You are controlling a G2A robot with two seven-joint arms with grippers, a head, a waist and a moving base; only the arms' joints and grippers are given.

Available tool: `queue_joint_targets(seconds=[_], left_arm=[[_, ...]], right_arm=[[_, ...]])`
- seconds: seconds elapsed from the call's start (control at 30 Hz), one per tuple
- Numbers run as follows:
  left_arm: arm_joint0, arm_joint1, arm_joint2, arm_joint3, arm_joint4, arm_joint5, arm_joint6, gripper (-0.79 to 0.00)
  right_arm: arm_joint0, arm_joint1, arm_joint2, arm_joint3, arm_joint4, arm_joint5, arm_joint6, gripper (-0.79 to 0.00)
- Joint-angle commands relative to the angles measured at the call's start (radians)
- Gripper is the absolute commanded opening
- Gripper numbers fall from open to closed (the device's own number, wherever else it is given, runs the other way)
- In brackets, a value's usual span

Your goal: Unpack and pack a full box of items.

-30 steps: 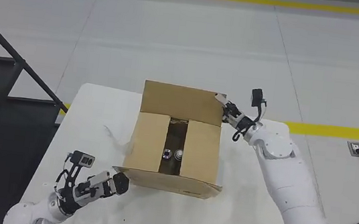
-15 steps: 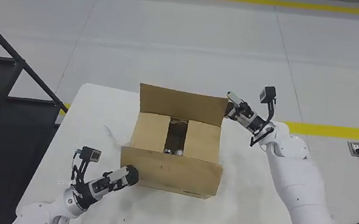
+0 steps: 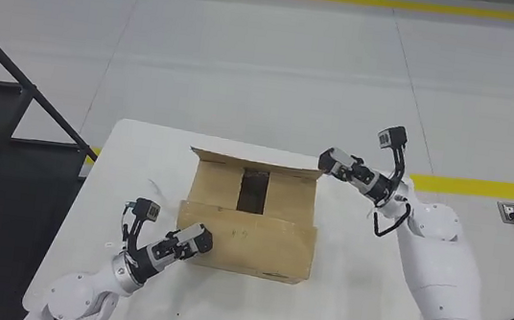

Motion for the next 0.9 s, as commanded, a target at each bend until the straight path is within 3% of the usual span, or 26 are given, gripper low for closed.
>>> queue_joint_targets(seconds=[0.0,0.13,0.47,0.73,0.87], left_arm=[[-0.014,-0.002,0.015,0.015,0.002,0.004,0.003,0.0],[-0.036,-0.007,0.041,0.039,0.005,0.009,0.009,0.0],[-0.071,-0.016,0.086,0.074,0.023,0.009,0.021,0.0],[-0.084,-0.02,0.1,0.09,0.057,0.006,0.054,0.0],[-0.089,-0.021,0.101,0.097,0.059,0.009,0.055,0.0]], right_arm=[[-0.038,0.008,0.008,-0.062,0.014,0.0,0.037,0.0],[-0.096,0.025,0.016,-0.159,-0.015,0.032,0.074,0.0],[-0.146,0.035,-0.062,-0.287,-0.141,0.366,0.025,0.0],[-0.194,0.038,-0.102,-0.339,-0.102,0.422,0.032,0.0],[-0.215,0.043,-0.117,-0.357,-0.156,0.471,-0.015,0.0]])
